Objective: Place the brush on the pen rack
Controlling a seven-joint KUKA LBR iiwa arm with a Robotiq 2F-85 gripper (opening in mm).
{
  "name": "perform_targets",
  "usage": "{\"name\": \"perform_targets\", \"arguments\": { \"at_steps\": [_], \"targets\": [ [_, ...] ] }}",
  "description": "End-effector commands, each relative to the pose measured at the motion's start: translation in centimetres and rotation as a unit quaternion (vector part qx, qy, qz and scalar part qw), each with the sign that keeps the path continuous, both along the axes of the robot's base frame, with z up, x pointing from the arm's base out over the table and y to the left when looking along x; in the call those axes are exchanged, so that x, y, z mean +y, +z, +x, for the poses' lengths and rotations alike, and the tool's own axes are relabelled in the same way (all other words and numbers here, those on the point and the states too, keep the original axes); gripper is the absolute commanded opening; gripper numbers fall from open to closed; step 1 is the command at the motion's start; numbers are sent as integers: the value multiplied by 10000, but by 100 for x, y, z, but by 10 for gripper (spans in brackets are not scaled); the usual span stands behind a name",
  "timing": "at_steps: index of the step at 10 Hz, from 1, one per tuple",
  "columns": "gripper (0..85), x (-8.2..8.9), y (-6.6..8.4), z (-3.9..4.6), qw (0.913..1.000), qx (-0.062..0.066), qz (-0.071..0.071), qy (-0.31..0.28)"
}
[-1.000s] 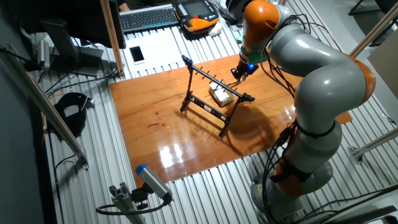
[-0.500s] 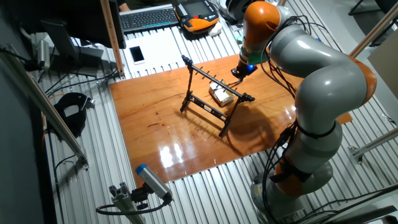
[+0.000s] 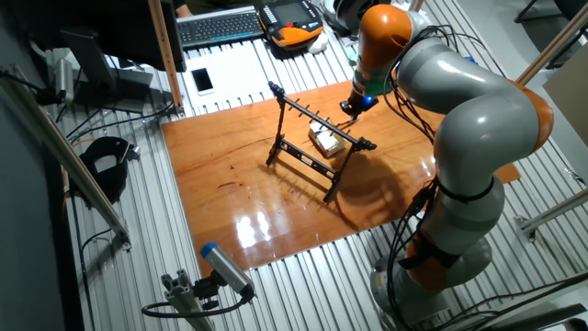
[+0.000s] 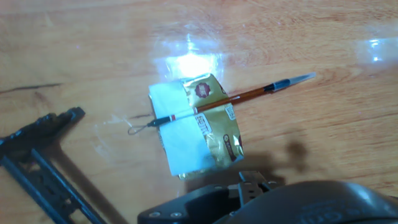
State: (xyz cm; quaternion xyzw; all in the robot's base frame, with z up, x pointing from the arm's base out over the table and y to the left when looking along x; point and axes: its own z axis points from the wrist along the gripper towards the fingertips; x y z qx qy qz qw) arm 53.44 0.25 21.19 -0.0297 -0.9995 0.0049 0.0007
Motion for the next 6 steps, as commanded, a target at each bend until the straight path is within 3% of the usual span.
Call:
{"name": "perform_targets", "arguments": {
  "at_steps": [1, 3, 6],
  "targets": [
    [0, 9, -53, 39, 10000, -11, 41, -45],
    [0, 20, -210, 127, 9998, -64, 149, -130],
    [0, 18, -354, 186, 9992, -106, 244, -307]
  ]
}}
